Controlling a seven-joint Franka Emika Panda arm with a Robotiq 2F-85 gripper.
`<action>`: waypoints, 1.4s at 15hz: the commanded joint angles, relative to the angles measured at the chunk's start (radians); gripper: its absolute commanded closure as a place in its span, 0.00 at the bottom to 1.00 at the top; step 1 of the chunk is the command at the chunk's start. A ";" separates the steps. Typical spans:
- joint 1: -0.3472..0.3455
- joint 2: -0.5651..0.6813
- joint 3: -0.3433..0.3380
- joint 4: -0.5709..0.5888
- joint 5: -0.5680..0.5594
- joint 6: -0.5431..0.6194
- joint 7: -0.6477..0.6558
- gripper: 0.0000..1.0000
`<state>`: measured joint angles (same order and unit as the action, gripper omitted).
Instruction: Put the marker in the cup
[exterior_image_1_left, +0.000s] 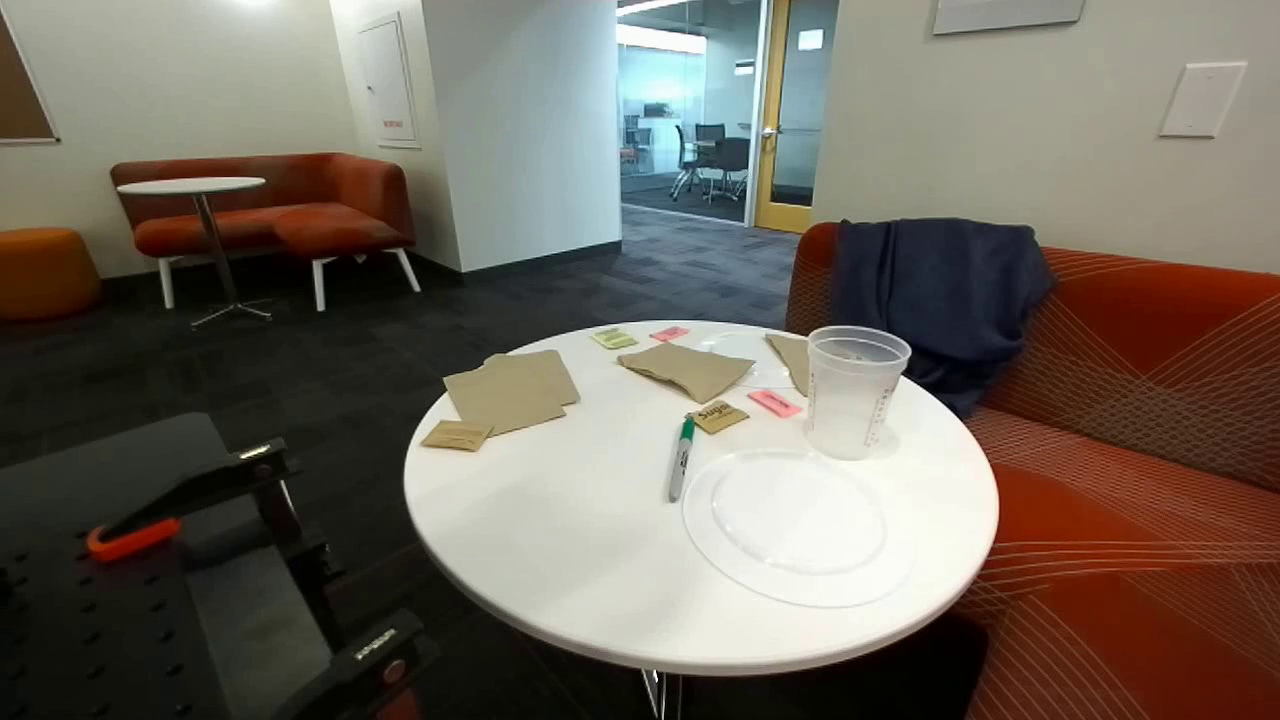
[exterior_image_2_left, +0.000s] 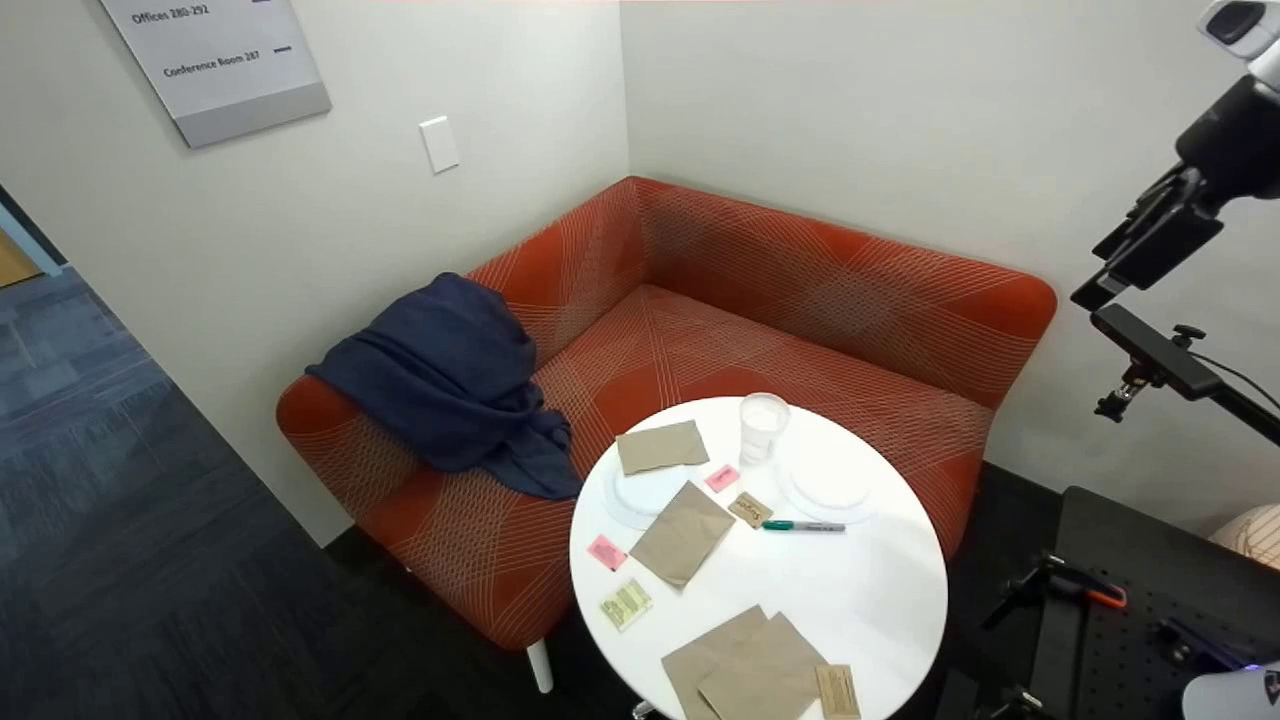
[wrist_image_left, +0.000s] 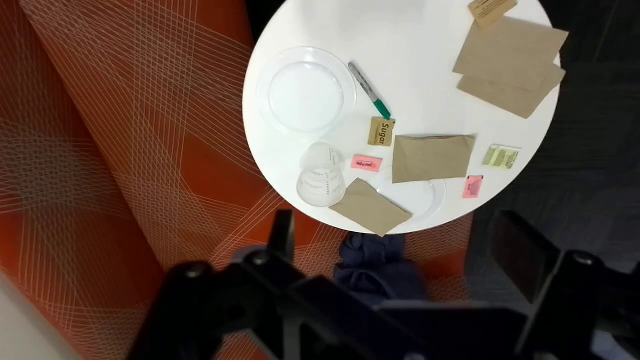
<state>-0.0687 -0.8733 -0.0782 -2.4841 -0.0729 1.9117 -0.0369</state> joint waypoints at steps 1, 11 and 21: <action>0.013 0.025 -0.013 0.003 -0.005 0.011 -0.041 0.00; 0.056 0.209 -0.045 -0.073 -0.024 0.126 -0.250 0.00; 0.060 0.395 -0.044 -0.250 -0.077 0.503 -0.288 0.00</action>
<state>-0.0163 -0.5382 -0.1075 -2.7061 -0.1481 2.3214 -0.2922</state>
